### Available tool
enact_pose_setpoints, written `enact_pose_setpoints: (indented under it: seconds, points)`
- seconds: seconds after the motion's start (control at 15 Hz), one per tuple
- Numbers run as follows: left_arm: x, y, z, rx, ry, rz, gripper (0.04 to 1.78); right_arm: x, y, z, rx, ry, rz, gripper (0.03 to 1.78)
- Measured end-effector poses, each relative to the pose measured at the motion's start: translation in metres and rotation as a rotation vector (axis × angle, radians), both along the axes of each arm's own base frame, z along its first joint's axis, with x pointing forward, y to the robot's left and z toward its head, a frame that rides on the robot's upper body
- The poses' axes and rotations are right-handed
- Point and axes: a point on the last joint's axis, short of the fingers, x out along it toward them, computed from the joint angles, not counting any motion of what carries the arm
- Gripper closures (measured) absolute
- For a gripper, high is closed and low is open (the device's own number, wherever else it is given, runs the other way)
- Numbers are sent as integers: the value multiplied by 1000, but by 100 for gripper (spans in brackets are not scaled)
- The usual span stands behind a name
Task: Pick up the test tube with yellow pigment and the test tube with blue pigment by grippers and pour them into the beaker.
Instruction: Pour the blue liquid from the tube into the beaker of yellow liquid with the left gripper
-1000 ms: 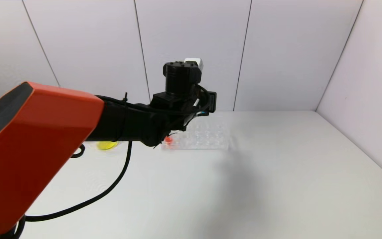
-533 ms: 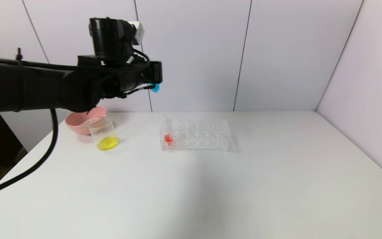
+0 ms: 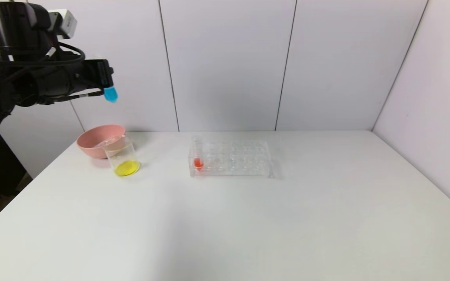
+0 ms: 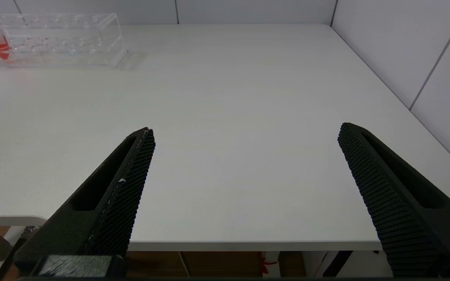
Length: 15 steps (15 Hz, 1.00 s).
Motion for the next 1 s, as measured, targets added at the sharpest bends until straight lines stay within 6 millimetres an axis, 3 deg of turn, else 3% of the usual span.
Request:
enact_pose_setpoints:
  seconds: [0.53,0.73,1.0]
  points:
    - [-11,84,-11,-24,14,70,136,0,0,0,1,0,0,10]
    - [6,99,-14,-11,-30,44,136,0,0,0,0,0,0,10]
    - [35,120,-27,55,-19,-144,136,0,0,0,0,0,0,10]
